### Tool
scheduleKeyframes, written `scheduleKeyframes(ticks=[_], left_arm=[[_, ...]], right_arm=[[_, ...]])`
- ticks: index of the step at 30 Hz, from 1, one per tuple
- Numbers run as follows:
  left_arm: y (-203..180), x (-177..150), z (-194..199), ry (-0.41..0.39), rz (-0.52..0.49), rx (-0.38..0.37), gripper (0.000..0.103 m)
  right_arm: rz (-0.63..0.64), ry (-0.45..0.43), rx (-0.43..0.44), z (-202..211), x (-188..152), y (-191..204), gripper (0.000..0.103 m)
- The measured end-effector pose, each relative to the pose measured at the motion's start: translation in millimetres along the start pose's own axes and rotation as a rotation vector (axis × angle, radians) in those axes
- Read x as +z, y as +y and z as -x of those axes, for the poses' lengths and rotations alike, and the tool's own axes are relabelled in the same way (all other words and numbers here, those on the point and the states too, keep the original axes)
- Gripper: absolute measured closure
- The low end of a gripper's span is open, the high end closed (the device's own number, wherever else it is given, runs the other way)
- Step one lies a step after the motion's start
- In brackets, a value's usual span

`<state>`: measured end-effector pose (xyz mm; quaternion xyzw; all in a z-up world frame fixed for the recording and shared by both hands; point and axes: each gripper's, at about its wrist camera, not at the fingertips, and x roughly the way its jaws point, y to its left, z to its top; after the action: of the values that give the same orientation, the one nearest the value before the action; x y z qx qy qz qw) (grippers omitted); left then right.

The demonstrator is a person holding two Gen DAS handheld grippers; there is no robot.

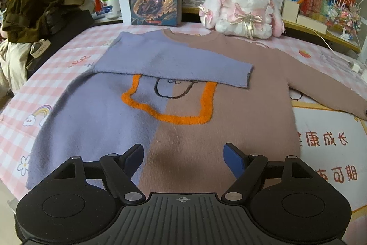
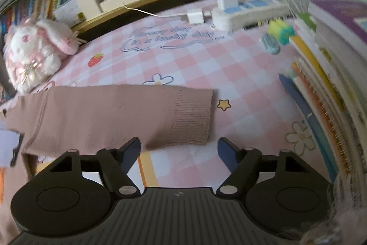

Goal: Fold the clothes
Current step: 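Move the right gripper open toward the pink sleeve cuff, then grasp the pink sleeve cuff with the right gripper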

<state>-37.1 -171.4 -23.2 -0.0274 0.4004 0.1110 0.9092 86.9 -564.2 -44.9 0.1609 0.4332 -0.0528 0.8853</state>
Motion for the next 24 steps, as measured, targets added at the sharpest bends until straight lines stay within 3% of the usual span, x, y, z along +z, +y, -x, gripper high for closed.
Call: scheduleKeyframes(ticks=[7, 11, 12, 24], left_arm=[[2, -1, 2, 0.0, 0.028, 0.014, 0.024], [3, -2, 4, -0.001, 0.04, 0.021, 0.024], [3, -3, 5, -0.001, 0.042, 0.023, 0.024], [6, -8, 12, -0.02, 0.048, 0.029, 0.024]], right_arm=[[0.057, -0.011, -0.041, -9, 9, 6, 0.059], [0.13, -0.022, -0.038, -10, 9, 12, 0.09], [0.126, -0.022, -0.025, -9, 10, 13, 0.093], [0.08, -0.031, 0.114, 9, 24, 20, 0.095]])
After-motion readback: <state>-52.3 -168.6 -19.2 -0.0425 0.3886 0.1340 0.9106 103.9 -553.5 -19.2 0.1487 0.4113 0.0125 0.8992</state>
